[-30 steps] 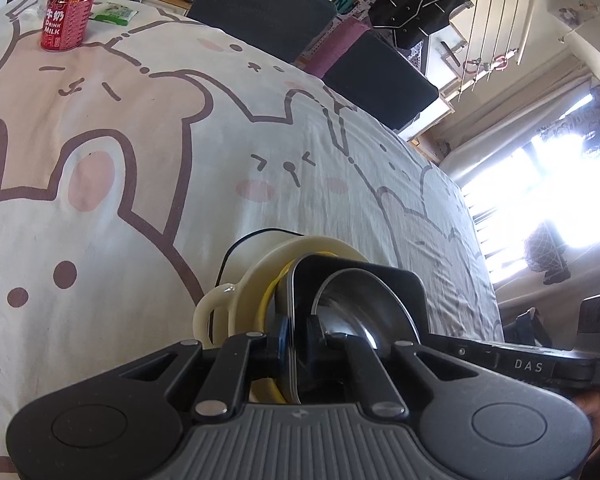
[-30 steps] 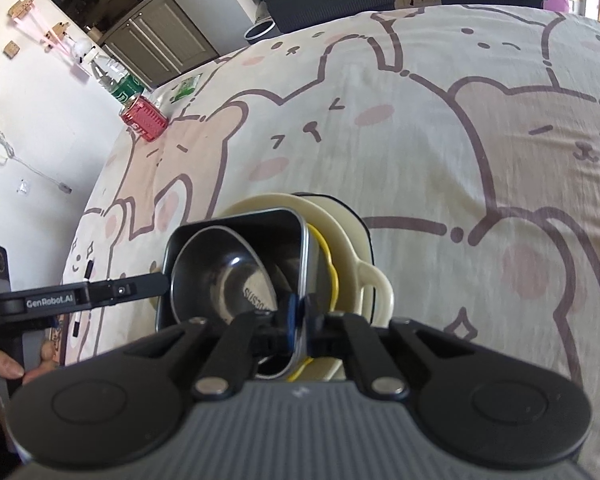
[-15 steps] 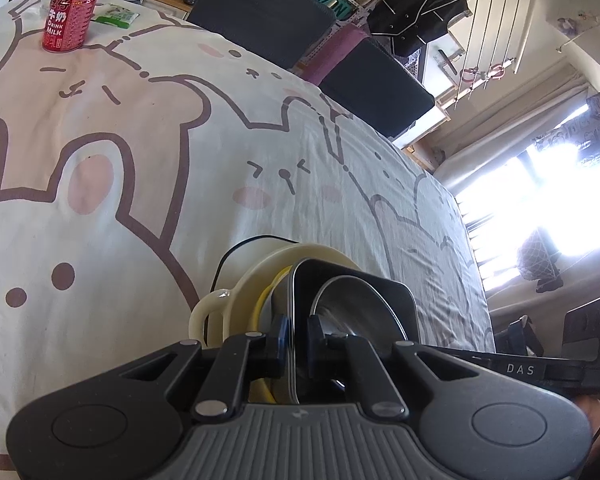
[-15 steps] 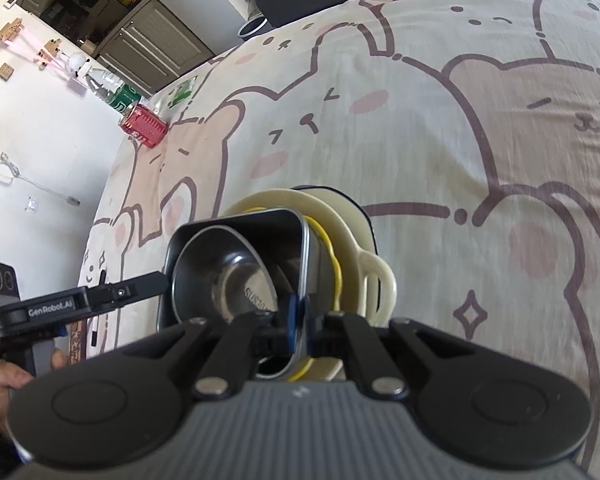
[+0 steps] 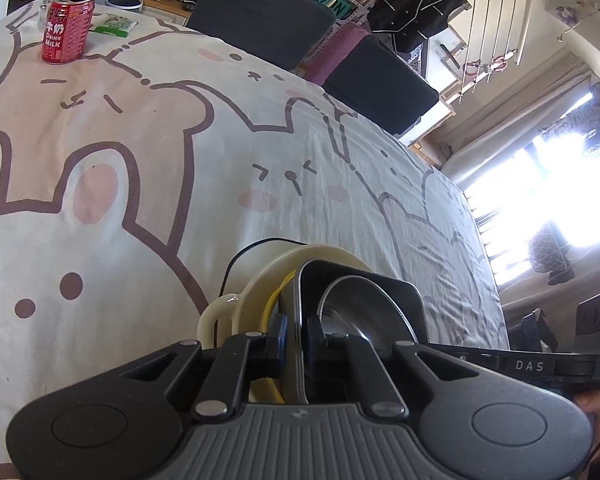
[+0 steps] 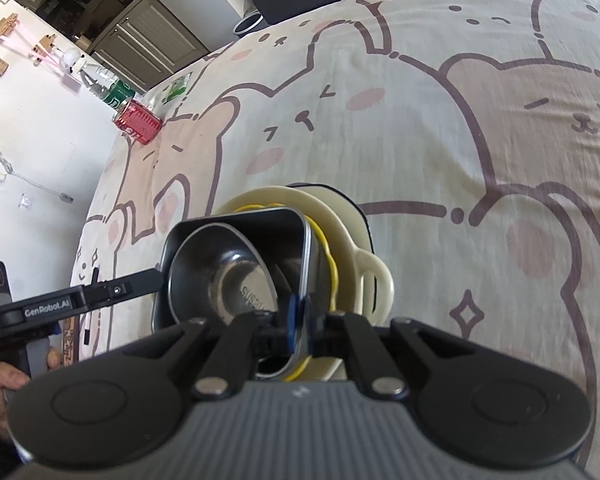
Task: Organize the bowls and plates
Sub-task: 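Lower the steel tin into the cream bowl with both tools, then open both tools and release the steel tin's rim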
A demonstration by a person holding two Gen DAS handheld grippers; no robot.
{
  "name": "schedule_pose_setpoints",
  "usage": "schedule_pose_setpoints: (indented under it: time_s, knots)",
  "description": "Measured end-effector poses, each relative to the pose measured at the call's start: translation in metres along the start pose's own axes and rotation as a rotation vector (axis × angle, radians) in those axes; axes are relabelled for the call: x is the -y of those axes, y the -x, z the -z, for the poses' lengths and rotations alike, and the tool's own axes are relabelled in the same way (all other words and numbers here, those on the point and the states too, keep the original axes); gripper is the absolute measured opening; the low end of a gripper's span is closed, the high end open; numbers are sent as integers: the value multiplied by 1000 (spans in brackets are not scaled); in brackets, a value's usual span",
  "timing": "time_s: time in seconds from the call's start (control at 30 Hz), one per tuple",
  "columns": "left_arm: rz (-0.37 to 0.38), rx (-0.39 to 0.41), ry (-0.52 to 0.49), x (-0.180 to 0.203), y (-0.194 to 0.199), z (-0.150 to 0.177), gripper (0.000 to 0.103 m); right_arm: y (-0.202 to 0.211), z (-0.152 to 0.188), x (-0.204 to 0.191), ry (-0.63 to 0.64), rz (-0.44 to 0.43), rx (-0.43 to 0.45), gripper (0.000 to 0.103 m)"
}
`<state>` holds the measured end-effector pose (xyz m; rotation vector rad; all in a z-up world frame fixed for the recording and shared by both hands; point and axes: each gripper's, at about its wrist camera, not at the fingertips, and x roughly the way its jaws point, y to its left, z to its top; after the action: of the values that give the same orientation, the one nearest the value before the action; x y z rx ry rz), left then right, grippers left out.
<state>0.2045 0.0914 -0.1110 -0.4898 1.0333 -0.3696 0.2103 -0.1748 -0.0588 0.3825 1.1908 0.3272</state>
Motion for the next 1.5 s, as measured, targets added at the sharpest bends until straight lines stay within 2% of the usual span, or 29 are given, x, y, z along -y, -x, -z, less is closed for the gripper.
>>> schedule_pose_setpoints:
  time_s: [0.17,0.43,0.5,0.53,0.6,0.63,0.7,0.73,0.8,0.87,0.9,1.07,1.23,1.33,1.5]
  knots:
    - [-10,-4,-4,0,0,1,11,2,0,1,1,0,10,9]
    - [-31,-6,-19,5,3,2,29,7,0,1,8,6,41,14]
    - [-36,-1,-24,7,6,2,40,9,1,-1,20,8,47,17]
    - [-40,3,-29,9,8,3,42,11,1,-2,27,10,53,20]
    - [-50,10,-35,13,12,4,55,15,3,-5,45,26,74,29]
    - [-53,16,-38,15,14,5,58,18,5,-6,56,36,88,37]
    - [-69,35,-49,20,21,6,74,25,7,-8,72,54,115,45]
    - [-81,52,-58,23,26,7,77,29,9,-9,82,64,130,51]
    - [-108,86,-80,28,37,10,92,39,13,-11,111,102,170,61]
    - [-131,123,-91,33,49,13,99,50,18,-14,145,138,211,72]
    - [-140,140,-95,34,55,15,101,56,21,-15,157,152,234,74]
    - [-160,198,-121,44,83,29,103,88,36,-12,165,158,329,91]
    - [-158,294,-179,62,116,47,103,119,60,-18,205,184,460,103]
    - [-168,349,-202,72,134,61,103,132,78,-22,224,184,517,103]
    - [-234,444,-268,86,153,89,103,142,114,-29,249,200,606,103]
